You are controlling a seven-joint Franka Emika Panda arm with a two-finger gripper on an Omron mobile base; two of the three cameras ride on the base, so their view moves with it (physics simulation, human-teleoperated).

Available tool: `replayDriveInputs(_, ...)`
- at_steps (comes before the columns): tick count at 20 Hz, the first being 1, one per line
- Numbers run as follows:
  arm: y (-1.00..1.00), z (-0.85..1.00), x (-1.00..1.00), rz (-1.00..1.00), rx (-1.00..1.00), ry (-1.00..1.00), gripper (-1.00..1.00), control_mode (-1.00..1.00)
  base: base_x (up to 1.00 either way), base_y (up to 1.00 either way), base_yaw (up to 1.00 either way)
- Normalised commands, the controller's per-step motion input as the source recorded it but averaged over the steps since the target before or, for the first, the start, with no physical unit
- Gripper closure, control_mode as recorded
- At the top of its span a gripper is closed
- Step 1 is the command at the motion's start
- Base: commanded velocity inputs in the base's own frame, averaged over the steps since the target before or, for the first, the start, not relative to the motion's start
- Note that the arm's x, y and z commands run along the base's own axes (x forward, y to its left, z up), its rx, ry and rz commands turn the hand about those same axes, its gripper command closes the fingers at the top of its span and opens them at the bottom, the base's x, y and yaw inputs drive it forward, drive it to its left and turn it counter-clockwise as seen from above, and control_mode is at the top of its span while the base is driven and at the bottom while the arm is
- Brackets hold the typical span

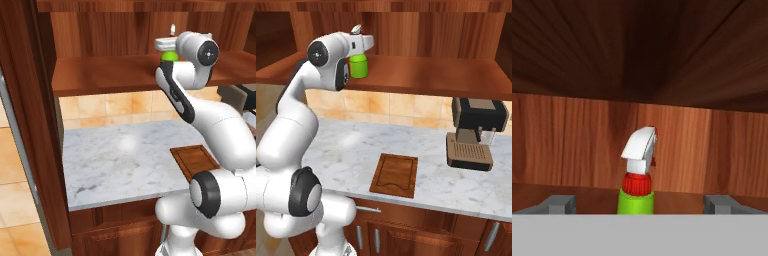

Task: Grab the spray bottle from the cabinet, then place it next to the cutting board for sanitizing. Then grab the dish brush from the countertop next to the sink and place it next to the cutting board.

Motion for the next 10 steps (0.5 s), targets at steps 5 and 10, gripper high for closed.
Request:
replayDriveInputs(5,0.0,-0.08,0.32,0.0,0.0,0.01,-1.0,-1.0,0.0,0.0,0.0)
replayDriveInputs(10,0.0,-0.18,0.24,0.0,0.0,0.0,-1.0,-1.0,0.0,0.0,0.0)
